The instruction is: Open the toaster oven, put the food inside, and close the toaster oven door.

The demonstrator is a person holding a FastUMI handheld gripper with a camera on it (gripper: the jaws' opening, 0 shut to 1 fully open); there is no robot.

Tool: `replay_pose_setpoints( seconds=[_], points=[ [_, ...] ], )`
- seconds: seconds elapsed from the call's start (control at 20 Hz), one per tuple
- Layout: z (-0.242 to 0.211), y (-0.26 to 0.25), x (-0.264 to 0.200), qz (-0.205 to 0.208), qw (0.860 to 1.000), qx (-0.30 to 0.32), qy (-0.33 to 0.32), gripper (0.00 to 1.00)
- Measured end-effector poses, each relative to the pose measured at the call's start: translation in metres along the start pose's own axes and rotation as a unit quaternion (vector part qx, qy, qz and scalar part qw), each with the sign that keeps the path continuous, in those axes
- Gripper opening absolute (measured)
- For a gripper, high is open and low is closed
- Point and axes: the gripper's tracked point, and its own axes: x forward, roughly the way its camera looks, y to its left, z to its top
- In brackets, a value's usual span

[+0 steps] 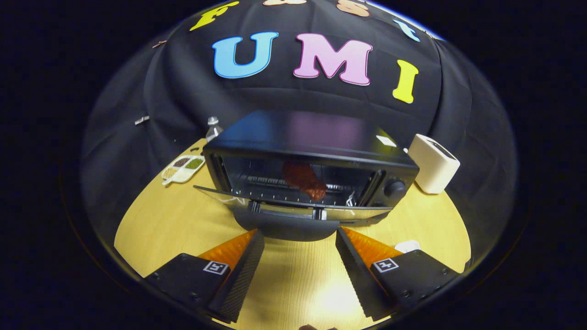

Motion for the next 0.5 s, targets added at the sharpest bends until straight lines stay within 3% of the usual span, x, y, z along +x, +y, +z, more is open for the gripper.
replay_pose_setpoints(
  seconds=[0.25, 0.5],
  points=[
    [0.061, 0.005, -0.02, 0.016, 0.998, 0.008, -0.063, 0.97],
    [0.13, -0.009, -0.076, 0.031, 0.988, 0.008, -0.153, 0.97]
  ],
)
